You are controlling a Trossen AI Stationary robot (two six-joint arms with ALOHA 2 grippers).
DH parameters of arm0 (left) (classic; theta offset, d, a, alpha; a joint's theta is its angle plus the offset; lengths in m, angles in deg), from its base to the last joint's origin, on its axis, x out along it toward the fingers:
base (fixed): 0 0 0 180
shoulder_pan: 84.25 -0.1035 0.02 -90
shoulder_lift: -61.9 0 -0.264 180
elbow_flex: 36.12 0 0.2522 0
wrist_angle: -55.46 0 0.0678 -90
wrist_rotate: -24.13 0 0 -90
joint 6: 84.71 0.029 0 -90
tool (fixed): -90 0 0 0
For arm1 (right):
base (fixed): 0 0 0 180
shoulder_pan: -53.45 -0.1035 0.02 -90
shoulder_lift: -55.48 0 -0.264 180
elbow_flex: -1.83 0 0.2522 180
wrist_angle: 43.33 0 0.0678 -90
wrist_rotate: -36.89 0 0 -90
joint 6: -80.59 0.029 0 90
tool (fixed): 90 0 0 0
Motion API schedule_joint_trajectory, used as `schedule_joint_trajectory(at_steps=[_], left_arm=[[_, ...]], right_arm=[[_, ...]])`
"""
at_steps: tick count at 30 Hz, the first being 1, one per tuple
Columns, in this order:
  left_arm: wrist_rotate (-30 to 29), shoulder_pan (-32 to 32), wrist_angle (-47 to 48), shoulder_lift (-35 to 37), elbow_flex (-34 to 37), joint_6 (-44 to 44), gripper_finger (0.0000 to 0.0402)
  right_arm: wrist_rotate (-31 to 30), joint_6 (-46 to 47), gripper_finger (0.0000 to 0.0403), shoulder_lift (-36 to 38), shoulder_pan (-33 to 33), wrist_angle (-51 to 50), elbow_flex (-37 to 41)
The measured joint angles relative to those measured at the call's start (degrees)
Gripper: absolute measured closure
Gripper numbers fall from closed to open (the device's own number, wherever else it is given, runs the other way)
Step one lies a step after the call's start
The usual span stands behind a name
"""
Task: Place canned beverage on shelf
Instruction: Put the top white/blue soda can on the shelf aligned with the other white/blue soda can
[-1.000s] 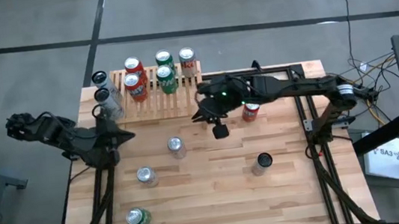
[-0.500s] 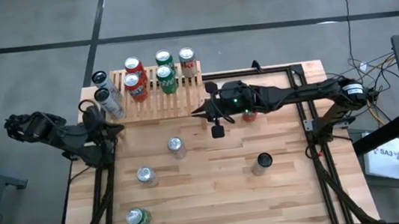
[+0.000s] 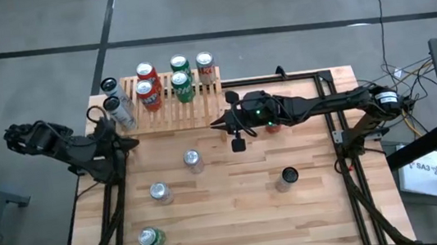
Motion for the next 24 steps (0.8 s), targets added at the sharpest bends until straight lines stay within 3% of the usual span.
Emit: schedule_joint_trajectory(at_steps=[3, 11, 18, 24], left_arm=[[-3.3, 0.0, -3.1, -1.9, -2.4, 2.4, 0.0401], [-16.0, 0.0, 0.1, -8.3, -5.5, 3.0, 0.0401], [-18.9, 0.0, 2.9, -14.3, -5.4, 1.9, 0.0401], [-18.4, 0.1, 11.9, -17.1, -5.4, 2.1, 0.0401]], right_arm=[[0.0, -0.4, 0.0376, 0.0, 0.0, 0.0, 0.2], [0.0, -0.1, 0.0376, 0.0, 0.0, 0.0, 0.2], [0.0, 0.1, 0.0376, 0.0, 0.0, 0.0, 0.3], [0.1, 0.1, 0.0376, 0.0, 0.0, 0.0, 0.5]])
